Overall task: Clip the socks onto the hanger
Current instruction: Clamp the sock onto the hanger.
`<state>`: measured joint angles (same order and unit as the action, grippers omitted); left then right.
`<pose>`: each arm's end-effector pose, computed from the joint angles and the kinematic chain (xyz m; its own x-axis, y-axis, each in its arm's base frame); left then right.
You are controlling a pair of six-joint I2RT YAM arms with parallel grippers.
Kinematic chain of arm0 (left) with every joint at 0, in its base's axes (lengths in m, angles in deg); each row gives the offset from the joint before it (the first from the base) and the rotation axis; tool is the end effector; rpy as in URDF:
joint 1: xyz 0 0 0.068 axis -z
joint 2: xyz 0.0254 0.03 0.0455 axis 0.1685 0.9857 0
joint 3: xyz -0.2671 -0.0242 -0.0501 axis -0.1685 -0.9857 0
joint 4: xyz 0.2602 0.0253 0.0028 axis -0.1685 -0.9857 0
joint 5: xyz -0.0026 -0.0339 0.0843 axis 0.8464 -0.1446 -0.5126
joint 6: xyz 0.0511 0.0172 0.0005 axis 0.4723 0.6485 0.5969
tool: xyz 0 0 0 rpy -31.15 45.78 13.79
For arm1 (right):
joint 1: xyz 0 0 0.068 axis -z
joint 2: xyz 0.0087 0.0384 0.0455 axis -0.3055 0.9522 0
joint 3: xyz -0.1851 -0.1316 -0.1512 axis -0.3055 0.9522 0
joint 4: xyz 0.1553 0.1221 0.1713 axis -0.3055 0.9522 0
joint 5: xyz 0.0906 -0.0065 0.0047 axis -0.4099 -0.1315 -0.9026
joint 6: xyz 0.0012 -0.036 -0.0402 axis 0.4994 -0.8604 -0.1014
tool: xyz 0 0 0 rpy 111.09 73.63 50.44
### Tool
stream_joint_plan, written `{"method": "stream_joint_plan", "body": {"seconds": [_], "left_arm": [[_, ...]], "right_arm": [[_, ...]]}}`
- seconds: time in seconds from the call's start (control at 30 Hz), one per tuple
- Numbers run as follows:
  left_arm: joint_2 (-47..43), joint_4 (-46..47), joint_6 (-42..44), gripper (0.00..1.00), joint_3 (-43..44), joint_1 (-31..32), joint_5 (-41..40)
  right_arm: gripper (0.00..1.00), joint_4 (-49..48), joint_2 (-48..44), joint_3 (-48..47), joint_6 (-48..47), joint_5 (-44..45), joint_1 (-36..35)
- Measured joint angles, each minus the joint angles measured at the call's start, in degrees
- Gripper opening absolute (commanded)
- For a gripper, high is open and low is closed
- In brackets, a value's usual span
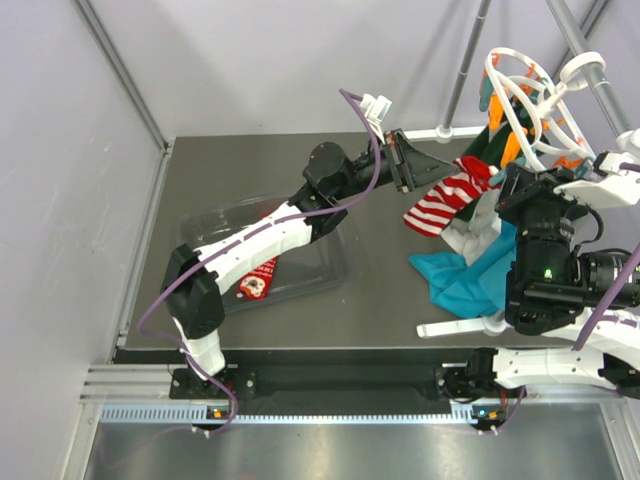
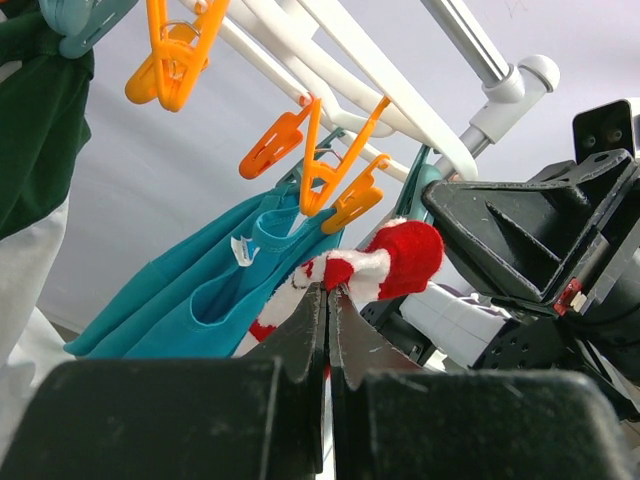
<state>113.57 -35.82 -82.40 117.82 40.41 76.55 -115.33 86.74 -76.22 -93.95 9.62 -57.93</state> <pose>0.2565 -0.3353 0.4411 -0.6588 -0.3601 -0.6605 0.7458 -0.1974 -0.6363 0.0552 0.0729 0.5308 0.1611 0.4045 -0.9002 0.1824 0.8842 0.4300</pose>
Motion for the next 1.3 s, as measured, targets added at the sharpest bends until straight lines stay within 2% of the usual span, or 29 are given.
{"method": "stream_joint_plan", "body": {"seconds": [0.73, 1.3], "left_arm": [[-0.17, 0.85, -1.40, 0.00, 0.59, 2.32, -2.82], [-4.98, 1.27, -7.63, 0.00, -3.02, 2.71, -5.38]], "right_arm": [[0.03, -0.04, -0.57, 0.00, 0.46, -0.09, -0.94], [0.03, -0.02, -1.81, 0.13, 0.46, -0.07, -1.81]]}}
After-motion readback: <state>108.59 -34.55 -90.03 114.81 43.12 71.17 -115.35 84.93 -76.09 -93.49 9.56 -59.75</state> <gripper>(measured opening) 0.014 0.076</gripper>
